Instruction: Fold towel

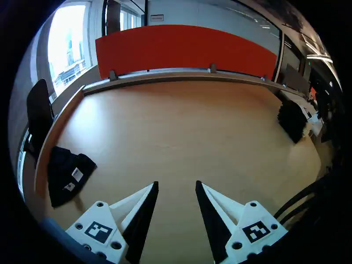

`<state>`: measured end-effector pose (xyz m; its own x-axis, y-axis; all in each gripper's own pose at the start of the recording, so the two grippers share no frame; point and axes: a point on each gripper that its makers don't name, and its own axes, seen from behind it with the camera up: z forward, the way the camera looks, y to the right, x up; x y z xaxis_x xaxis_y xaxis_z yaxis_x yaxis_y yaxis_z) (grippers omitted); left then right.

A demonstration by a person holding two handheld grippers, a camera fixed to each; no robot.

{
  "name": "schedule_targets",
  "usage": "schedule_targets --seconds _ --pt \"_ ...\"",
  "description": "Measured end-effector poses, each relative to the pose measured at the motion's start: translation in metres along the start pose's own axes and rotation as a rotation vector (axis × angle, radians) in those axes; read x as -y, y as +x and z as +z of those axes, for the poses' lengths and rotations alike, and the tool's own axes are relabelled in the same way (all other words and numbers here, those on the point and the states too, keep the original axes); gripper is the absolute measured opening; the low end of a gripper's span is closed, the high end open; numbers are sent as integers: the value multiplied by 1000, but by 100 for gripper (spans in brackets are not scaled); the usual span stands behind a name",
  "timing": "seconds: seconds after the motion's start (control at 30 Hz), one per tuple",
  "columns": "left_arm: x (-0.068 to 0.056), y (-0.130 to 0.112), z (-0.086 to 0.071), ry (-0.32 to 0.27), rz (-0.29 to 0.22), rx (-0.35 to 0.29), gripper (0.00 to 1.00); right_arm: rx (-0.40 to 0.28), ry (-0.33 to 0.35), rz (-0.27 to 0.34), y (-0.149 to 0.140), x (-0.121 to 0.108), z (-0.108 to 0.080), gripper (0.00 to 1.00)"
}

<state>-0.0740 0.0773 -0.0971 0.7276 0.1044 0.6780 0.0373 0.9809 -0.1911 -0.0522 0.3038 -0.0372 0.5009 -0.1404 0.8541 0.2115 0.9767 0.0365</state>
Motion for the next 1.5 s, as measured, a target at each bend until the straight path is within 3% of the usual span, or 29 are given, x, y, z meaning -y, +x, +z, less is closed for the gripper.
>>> schedule_targets --seconds 0.1,0.23,0.37,0.8,1.5 --pt "0 0 -1 -1 -2 -1 61 -1 -5 -2 -1 -1 -2 25" --pt "-1 -1 -1 -3 -3 -2 61 -15 -11 -4 -1 -1 -6 63" --pt "-1 -1 -1 -5 -5 -3 61 -36 -7 -6 2 2 -11 82" --pt "0 0 -1 -6 -7 -11 61 -98 48 -11 20 30 -21 84" --pt "12 -3 -7 12 -29 -20 61 -162 159 -50 58 105 -19 84"
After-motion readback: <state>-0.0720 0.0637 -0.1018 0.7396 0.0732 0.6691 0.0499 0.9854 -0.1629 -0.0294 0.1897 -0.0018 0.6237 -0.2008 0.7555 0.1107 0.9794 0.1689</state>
